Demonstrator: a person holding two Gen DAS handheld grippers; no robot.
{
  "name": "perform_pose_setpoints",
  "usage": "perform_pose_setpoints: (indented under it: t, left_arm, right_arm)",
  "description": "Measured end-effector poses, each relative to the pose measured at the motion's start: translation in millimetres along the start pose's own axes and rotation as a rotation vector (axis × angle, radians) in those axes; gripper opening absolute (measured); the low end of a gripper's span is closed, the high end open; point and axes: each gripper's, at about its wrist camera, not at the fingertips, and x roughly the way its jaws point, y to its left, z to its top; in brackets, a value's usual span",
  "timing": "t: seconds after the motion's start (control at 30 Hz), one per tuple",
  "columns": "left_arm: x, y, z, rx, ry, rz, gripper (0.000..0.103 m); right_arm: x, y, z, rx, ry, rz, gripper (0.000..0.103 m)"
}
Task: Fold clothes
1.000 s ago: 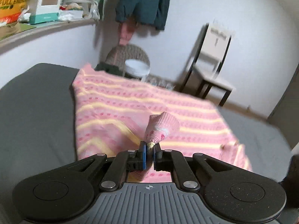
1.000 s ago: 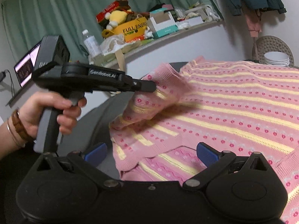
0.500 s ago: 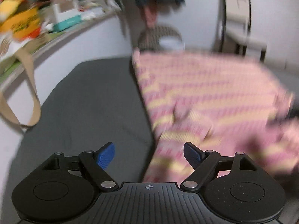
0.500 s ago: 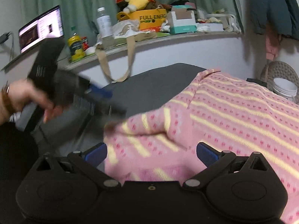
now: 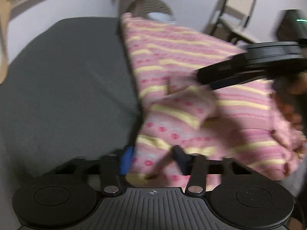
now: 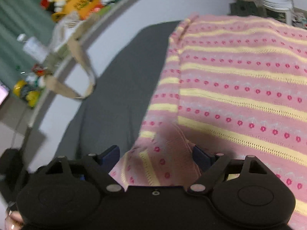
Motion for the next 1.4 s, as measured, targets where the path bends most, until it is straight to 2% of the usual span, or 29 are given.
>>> perform_pose_setpoints:
  t: [0.03, 0.07, 0.1, 0.13, 0.17, 0.23, 0.3, 0.37, 0.43, 0.47, 0.53, 0.6, 0.67, 0.8, 0.87, 0.9, 0.97, 1.1, 1.17, 1.2, 1.23, 1.27, 1.3, 1.4]
  left_arm:
    - [-5.3, -1.2, 0.3, 0.0, -0.029, -0.023, 0.028]
    - [-10.3, -1.2, 0.2, -0.007, -0.058, -0.04, 0.026]
    - [-15.4, -0.7, -0.2, -0.017, -0.087, -0.054, 0.024]
    - [-19.5, -0.3, -0.3, -0.024, -0.108, -0.066, 0.023]
    - [-23.0, -0.6, -0.5, -0.023, -0.119, -0.081, 0.023]
    - [-27.3, -10.4, 0.7, 0.024, -0.126, -0.118, 0.022]
    - [-29.5, -29.0, 1.5, 0.123, -0.112, -0.155, 0.022]
    - [-22.4, -58.2, -1.1, 0.274, -0.041, -0.181, 0.022]
    - [-12.7, -86.9, -5.7, 0.431, 0.037, -0.183, 0.023]
    - [-6.3, -99.7, -10.6, 0.51, 0.079, -0.158, 0.023]
    - [3.6, -120.7, -20.6, 0.645, 0.145, -0.103, 0.023]
    - [3.7, -130.9, -27.4, 0.72, 0.156, -0.061, 0.023]
    - [-7.9, -128.7, -25.0, 0.705, 0.102, -0.058, 0.024]
    - [-20.4, -105.6, -4.8, 0.567, -0.01, -0.051, 0.03]
    - [-11.1, -98.8, -0.1, 0.523, -0.004, 0.004, 0.033]
    - [-4.4, -95.6, 0.4, 0.515, 0.028, 0.021, 0.033]
    - [6.5, -93.9, -0.3, 0.52, 0.088, -0.003, 0.033]
    - [20.3, -108.4, -8.3, 0.608, 0.164, -0.034, 0.033]
    - [26.2, -116.4, -14.6, 0.651, 0.201, -0.04, 0.042]
    - [26.5, -119.9, -17.7, 0.678, 0.203, -0.045, 0.046]
    - [26.1, -122.4, -19.8, 0.695, 0.206, -0.054, 0.053]
    - [24.8, -123.4, -21.0, 0.705, 0.206, -0.057, 0.054]
    - [23.0, -123.3, -21.4, 0.709, 0.203, -0.057, 0.054]
    - [13.3, -112.9, -18.6, 0.653, 0.187, -0.067, 0.054]
  right_arm:
    - [4.7, -0.2, -1.2, 0.005, 0.004, -0.015, 0.062]
    - [8.3, -1.1, -3.0, 0.015, 0.011, -0.017, 0.051]
    - [11.5, -2.3, -4.9, 0.027, 0.019, -0.013, 0.031]
    - [10.4, -3.2, -6.3, 0.04, 0.015, -0.005, 0.017]
    - [7.5, -4.0, -7.5, 0.054, 0.006, 0.004, 0.015]
    - [-11.5, -4.4, -12.8, 0.051, -0.084, 0.037, 0.014]
    - [-36.0, -6.2, -22.9, 0.037, -0.182, 0.059, 0.014]
    - [-53.5, -13.0, -37.1, 0.036, -0.213, -0.003, 0.014]
    - [-59.4, -24.0, -51.5, 0.036, -0.184, -0.072, 0.018]
    - [-61.4, -29.8, -58.7, 0.036, -0.165, -0.106, 0.022]
    - [-68.3, -40.4, -71.9, 0.075, -0.164, -0.14, 0.057]
    - [-78.5, -47.6, -81.4, 0.133, -0.196, -0.137, 0.066]
    - [-89.5, -52.2, -86.7, 0.184, -0.228, -0.111, 0.067]
    - [-99.2, -46.7, -76.1, 0.213, -0.265, -0.092, 0.072]
    - [-97.1, -36.1, -62.5, 0.169, -0.251, -0.106, 0.072]
    - [-93.8, -29.7, -55.5, 0.141, -0.237, -0.119, 0.072]
    - [-80.0, -13.9, -41.9, 0.088, -0.192, -0.15, 0.072]
    - [-63.5, 2.1, -40.1, 0.003, -0.135, -0.211, 0.068]
    - [-59.0, 6.0, -44.6, -0.037, -0.117, -0.245, 0.065]
    - [-56.8, 7.9, -46.8, -0.057, -0.108, -0.262, 0.057]
    - [-54.5, 9.9, -49.0, -0.077, -0.099, -0.279, 0.041]
    - [-52.3, 11.8, -51.3, -0.097, -0.09, -0.296, 0.031]
    - [-50.0, 13.7, -53.5, -0.117, -0.081, -0.313, 0.011]
    - [-43.2, 19.5, -60.2, -0.177, -0.053, -0.364, 0.006]
